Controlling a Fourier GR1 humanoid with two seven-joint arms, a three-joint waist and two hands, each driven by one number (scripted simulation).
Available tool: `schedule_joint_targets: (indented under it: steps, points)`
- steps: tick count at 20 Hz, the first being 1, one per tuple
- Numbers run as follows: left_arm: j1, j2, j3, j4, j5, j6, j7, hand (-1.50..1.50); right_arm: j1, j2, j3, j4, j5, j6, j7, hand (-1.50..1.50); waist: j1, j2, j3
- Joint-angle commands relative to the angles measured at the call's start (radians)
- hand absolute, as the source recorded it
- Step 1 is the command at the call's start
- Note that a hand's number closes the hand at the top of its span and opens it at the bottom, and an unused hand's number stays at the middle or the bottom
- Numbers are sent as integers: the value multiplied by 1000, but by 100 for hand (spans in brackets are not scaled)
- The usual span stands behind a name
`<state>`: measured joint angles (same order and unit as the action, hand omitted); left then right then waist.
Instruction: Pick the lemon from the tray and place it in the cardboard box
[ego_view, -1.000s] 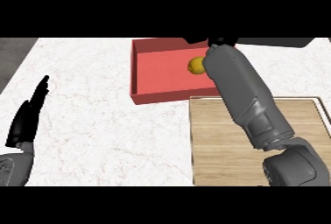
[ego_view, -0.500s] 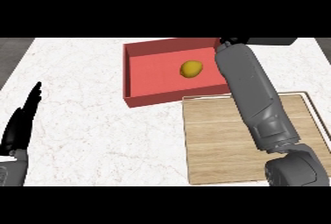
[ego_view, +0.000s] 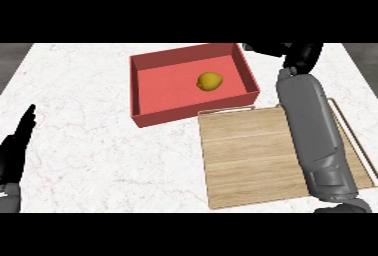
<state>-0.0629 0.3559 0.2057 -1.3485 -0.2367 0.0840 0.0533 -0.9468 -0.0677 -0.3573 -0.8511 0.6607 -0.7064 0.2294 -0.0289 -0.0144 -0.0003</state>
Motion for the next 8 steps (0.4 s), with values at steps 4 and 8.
schedule_joint_targets:
  steps: [4, 8]
  points:
    - [-22, 9, 18, 20, -12, 15, 15, 0, 355, -65, 60, -404, -60, 224, 28, -150, -28, -3, 0]
    - [-4, 10, 31, 39, 3, 0, -26, 0, 522, -70, 123, -688, -56, 359, 174, -150, -15, 1, -1]
